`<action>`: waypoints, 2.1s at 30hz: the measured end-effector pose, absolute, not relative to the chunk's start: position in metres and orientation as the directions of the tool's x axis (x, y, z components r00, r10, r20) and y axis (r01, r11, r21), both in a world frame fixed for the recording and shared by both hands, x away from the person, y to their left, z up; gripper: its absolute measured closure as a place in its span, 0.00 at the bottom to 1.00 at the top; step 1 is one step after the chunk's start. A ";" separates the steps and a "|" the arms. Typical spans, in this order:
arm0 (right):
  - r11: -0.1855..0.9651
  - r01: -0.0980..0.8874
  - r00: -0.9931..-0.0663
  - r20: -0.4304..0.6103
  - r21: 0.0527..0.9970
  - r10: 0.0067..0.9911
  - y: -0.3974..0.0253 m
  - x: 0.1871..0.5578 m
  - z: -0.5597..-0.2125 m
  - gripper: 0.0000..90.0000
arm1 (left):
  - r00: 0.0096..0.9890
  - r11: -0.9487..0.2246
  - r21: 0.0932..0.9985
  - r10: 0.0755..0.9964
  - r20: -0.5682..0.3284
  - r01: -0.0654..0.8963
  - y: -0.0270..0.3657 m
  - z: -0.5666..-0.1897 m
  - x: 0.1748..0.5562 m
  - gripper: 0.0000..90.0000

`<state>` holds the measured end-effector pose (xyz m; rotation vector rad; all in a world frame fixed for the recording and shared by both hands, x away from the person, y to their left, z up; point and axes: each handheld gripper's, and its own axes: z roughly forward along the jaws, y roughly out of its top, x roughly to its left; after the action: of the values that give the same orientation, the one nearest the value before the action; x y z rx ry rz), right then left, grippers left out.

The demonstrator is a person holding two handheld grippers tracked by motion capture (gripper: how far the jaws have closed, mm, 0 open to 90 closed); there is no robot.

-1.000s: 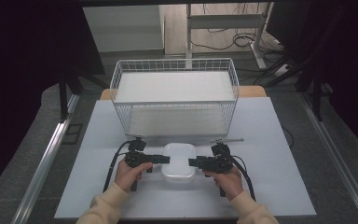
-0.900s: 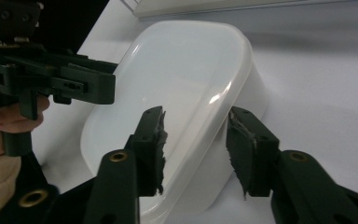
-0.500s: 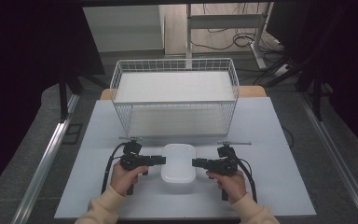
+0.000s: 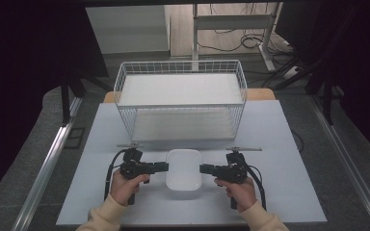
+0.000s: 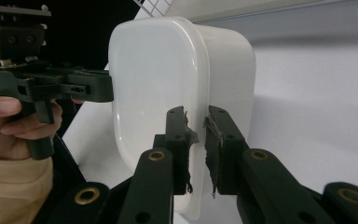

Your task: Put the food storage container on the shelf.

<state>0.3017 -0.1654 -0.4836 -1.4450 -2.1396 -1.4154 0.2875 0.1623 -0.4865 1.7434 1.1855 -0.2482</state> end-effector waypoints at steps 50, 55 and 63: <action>0.121 0.629 -0.665 0.451 0.768 0.595 -0.164 0.296 -0.434 0.88 | 0.613 -0.055 0.739 0.600 -0.513 0.672 0.164 -0.437 0.278 0.90; 0.128 0.614 -0.677 0.436 0.779 0.593 -0.164 0.299 -0.429 0.88 | 0.617 -0.052 0.745 0.601 -0.508 0.665 0.165 -0.432 0.280 0.90; 0.137 0.598 -0.690 0.420 0.790 0.590 -0.162 0.305 -0.418 0.88 | 0.623 -0.050 0.755 0.602 -0.500 0.653 0.168 -0.422 0.285 0.90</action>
<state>0.3049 -0.1617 -0.4180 -1.2344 -2.3633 -1.6477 0.2853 0.1679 -0.4219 1.7242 1.0317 -0.0577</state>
